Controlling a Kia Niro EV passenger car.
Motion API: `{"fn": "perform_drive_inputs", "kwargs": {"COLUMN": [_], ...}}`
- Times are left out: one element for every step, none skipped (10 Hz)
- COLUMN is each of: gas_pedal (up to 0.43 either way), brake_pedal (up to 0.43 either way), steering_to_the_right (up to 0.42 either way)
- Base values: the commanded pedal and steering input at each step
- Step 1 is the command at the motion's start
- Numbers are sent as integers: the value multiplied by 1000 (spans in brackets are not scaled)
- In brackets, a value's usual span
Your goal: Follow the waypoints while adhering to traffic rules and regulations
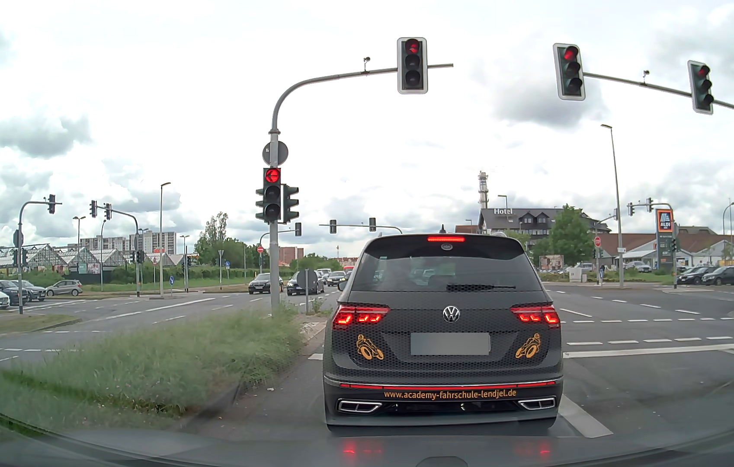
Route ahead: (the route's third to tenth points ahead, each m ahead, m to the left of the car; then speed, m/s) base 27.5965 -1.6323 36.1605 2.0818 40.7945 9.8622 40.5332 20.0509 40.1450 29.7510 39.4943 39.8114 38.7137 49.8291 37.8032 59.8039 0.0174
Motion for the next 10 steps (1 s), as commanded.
{"fn": "perform_drive_inputs", "kwargs": {"gas_pedal": [0, 0, 0, 0, 0, 0, 0, 0, 0, 0], "brake_pedal": [335, 335, 329, 323, 317, 299, 280, 268, 268, 268], "steering_to_the_right": [1, 1, 1, 1, 1, 0, 0, 0, 0, 0]}}
